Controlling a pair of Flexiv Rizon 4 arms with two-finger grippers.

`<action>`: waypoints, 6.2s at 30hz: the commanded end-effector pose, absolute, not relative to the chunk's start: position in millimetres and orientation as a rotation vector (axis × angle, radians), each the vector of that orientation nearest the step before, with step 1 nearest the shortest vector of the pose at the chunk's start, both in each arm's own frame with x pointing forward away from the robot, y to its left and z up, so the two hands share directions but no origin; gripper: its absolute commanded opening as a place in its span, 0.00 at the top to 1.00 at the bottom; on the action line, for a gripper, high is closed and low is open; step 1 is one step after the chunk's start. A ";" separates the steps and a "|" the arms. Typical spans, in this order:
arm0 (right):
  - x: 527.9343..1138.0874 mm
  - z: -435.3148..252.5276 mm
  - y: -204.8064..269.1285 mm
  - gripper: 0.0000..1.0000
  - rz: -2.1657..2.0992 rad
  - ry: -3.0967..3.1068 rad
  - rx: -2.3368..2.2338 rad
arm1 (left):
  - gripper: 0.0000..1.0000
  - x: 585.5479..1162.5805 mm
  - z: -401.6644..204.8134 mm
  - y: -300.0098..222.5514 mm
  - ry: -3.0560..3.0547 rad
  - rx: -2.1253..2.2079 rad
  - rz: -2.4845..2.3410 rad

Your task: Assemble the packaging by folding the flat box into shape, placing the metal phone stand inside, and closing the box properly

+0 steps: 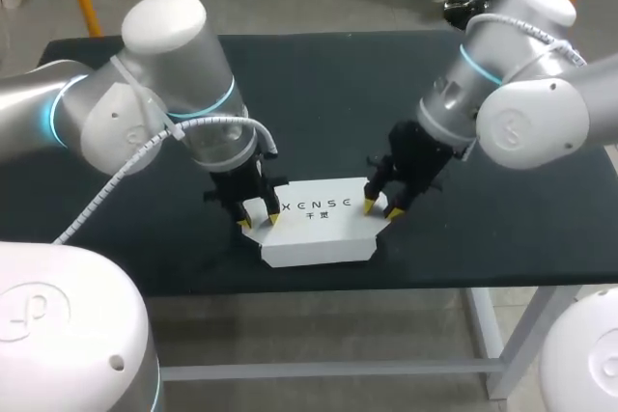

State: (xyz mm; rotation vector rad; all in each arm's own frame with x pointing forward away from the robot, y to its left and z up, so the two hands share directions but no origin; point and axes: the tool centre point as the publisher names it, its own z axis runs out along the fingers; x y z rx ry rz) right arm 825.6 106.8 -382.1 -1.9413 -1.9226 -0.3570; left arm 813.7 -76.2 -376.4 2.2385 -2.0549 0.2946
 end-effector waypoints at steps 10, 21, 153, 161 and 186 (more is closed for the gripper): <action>828.6 -384.9 106.9 0.51 -0.377 -1.908 -1.954 | 0.59 816.0 -387.7 -80.0 -2.044 2.248 0.288; 828.6 -384.9 106.9 0.51 -0.377 -1.908 -1.954 | 0.56 816.0 -387.7 -80.0 -2.044 2.248 0.288; 826.6 -396.4 132.3 0.52 -0.787 -1.841 -1.769 | 0.49 828.3 -389.3 -86.3 -1.868 1.947 0.704; 825.8 -395.7 135.8 0.52 -0.787 -1.872 -1.730 | 0.47 827.5 -387.1 -86.3 -1.881 1.963 0.696; 824.3 -395.1 136.2 0.56 -0.781 -1.900 -1.716 | 0.45 827.0 -385.3 -86.3 -1.895 2.010 0.684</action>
